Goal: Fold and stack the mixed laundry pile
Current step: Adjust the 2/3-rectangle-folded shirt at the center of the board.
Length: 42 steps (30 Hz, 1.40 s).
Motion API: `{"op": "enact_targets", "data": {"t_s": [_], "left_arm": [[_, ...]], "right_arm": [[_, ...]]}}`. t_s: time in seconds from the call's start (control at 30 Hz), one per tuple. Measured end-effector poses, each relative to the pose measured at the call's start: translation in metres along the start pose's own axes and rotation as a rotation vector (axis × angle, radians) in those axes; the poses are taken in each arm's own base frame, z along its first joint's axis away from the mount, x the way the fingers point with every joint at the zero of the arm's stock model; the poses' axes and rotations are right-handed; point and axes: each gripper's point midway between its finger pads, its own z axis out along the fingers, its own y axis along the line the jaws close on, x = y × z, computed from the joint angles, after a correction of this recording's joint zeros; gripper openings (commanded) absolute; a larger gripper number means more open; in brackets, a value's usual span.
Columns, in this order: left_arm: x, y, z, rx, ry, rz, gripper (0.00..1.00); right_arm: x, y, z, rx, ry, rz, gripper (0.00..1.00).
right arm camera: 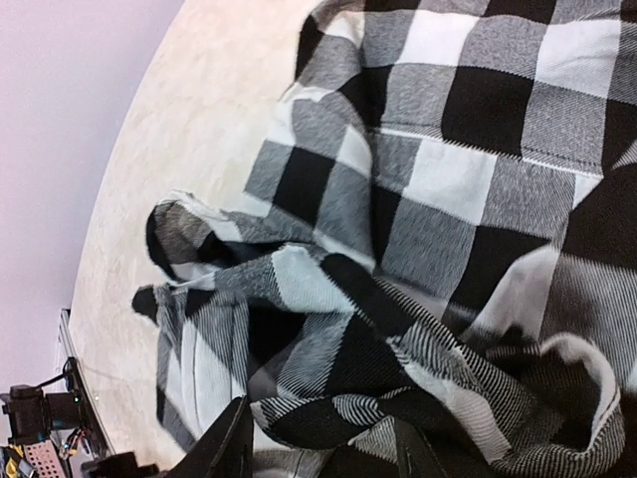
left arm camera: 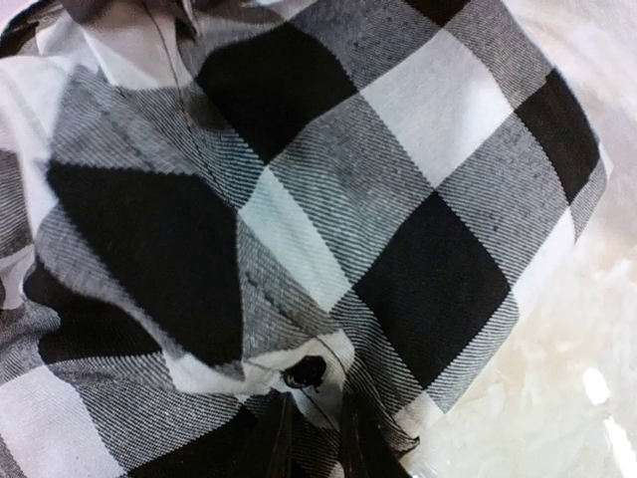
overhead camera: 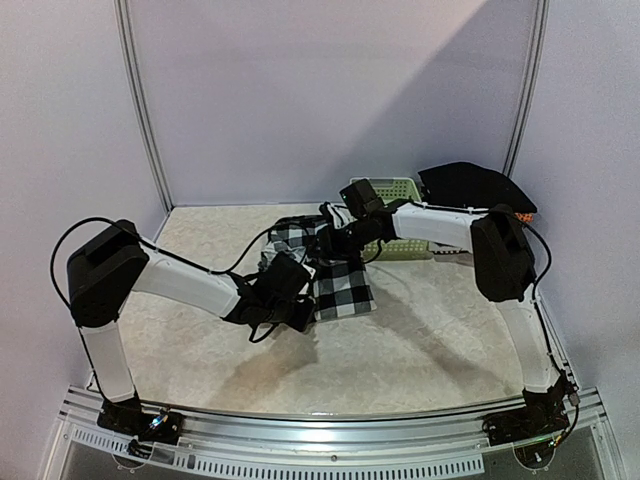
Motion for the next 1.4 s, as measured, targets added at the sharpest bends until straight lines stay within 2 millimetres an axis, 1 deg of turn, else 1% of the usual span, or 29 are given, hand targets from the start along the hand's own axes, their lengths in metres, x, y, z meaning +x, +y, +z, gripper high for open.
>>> {"op": "enact_targets", "data": {"t_s": [0.13, 0.23, 0.3, 0.37, 0.4, 0.53, 0.6, 0.63, 0.67, 0.77, 0.83, 0.9, 0.97, 1.03, 1.07, 1.13, 1.23, 1.33, 1.4], "left_arm": [[0.000, -0.001, 0.000, 0.006, -0.009, -0.004, 0.18], [0.001, -0.001, 0.001, 0.011, -0.011, -0.008, 0.18], [0.000, -0.002, 0.000, 0.016, -0.013, -0.009, 0.18], [0.000, -0.003, -0.001, 0.023, -0.014, -0.011, 0.18], [0.000, -0.003, -0.003, 0.029, -0.015, -0.013, 0.19], [-0.005, -0.008, -0.011, 0.061, -0.018, -0.022, 0.24], [-0.009, -0.011, -0.018, 0.085, -0.022, -0.032, 0.31], [-0.013, -0.013, -0.023, 0.099, -0.027, -0.039, 0.34], [-0.017, -0.013, -0.028, 0.107, -0.035, -0.042, 0.36], [-0.033, -0.014, -0.051, 0.133, -0.063, -0.062, 0.36], [-0.044, -0.012, -0.065, 0.131, -0.082, -0.067, 0.35], [-0.057, -0.007, -0.078, 0.114, -0.101, -0.074, 0.35], [-0.070, 0.000, -0.087, 0.096, -0.112, -0.084, 0.35], [-0.080, 0.007, -0.091, 0.078, -0.115, -0.095, 0.33], [-0.083, 0.011, -0.092, 0.071, -0.113, -0.102, 0.32], [-0.088, 0.023, -0.090, 0.049, -0.103, -0.119, 0.29], [-0.092, 0.036, -0.081, 0.021, -0.079, -0.136, 0.26], [-0.093, 0.043, -0.062, 0.000, -0.043, -0.141, 0.25], [-0.091, 0.046, -0.047, -0.006, -0.013, -0.141, 0.25]], "right_arm": [[-0.002, -0.020, 0.025, -0.009, 0.017, 0.031, 0.49], [-0.003, -0.029, 0.040, -0.019, 0.022, 0.050, 0.49], [-0.006, -0.031, 0.045, -0.029, 0.018, 0.064, 0.51], [-0.014, -0.028, 0.044, -0.040, 0.003, 0.070, 0.54], [-0.021, -0.025, 0.041, -0.049, -0.012, 0.066, 0.56], [-0.062, -0.004, 0.020, -0.088, -0.112, 0.015, 0.61], [-0.076, 0.003, 0.007, -0.091, -0.151, -0.013, 0.63], [-0.081, 0.006, 0.000, -0.086, -0.164, -0.026, 0.64], [-0.085, 0.010, -0.007, -0.081, -0.175, -0.037, 0.64], [-0.094, 0.023, -0.038, -0.066, -0.211, -0.083, 0.65], [-0.092, 0.032, -0.061, -0.054, -0.226, -0.105, 0.65], [-0.083, 0.040, -0.087, -0.043, -0.247, -0.126, 0.64], [-0.070, 0.044, -0.110, -0.028, -0.267, -0.140, 0.63], [-0.050, 0.045, -0.125, -0.013, -0.280, -0.151, 0.57], [-0.041, 0.045, -0.129, -0.005, -0.279, -0.157, 0.54], [-0.019, 0.042, -0.129, 0.010, -0.270, -0.168, 0.48], [0.017, 0.037, -0.115, 0.015, -0.223, -0.168, 0.43], [0.050, 0.024, -0.099, 0.028, -0.161, -0.152, 0.42], [0.068, 0.012, -0.093, 0.046, -0.124, -0.134, 0.42]]}}
